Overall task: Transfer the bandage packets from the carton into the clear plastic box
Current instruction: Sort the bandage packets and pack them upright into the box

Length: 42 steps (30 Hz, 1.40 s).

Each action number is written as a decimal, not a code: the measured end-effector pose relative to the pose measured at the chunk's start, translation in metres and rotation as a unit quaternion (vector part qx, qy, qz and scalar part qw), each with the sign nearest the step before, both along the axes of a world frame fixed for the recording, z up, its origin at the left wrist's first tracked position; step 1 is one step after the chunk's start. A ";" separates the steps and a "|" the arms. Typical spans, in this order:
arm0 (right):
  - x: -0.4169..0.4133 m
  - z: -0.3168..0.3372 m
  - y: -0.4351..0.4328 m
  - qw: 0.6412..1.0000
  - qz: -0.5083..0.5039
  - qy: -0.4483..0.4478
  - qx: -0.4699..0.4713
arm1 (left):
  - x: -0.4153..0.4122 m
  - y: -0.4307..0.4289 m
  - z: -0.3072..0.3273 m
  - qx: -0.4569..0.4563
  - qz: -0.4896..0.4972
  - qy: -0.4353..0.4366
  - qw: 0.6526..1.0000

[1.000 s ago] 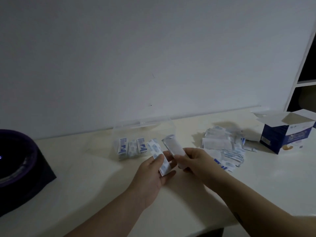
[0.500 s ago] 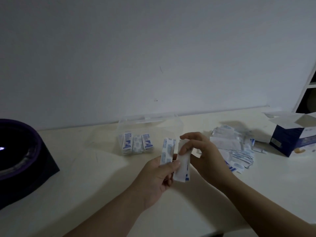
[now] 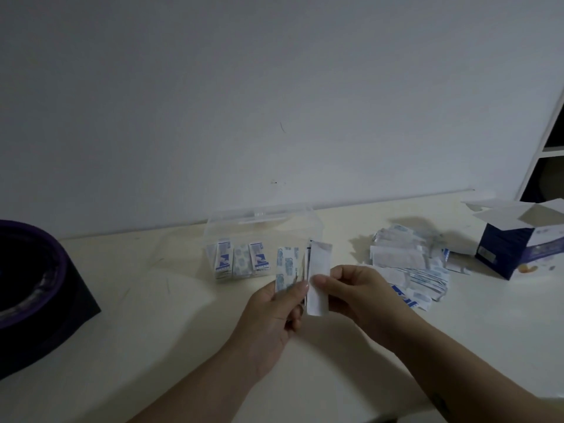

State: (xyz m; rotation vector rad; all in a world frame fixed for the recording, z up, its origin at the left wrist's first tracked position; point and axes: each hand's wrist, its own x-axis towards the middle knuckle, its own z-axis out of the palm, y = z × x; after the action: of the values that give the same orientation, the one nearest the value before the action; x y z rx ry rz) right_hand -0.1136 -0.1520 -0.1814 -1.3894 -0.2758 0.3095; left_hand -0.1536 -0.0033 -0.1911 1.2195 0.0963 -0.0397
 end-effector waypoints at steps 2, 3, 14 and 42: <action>0.001 -0.001 -0.002 1.000 0.025 0.017 0.009 | 0.000 0.000 -0.001 0.000 0.005 0.003 1.000; 0.001 -0.002 -0.003 0.999 0.029 0.025 0.014 | 0.000 0.000 -0.001 -0.002 0.006 0.005 1.000; 0.001 0.000 -0.004 0.997 -0.049 0.052 -0.018 | 0.001 -0.003 0.000 -0.010 0.025 0.018 0.999; -0.011 0.010 0.007 0.976 -0.051 -0.151 -0.146 | 0.000 0.001 0.006 -0.001 -0.033 0.027 0.999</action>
State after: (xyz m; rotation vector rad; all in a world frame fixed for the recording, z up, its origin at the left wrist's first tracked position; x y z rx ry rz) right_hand -0.1242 -0.1454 -0.1719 -1.7375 -0.4192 0.0515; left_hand -0.1534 -0.0026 -0.1853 1.2189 0.1032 -0.1313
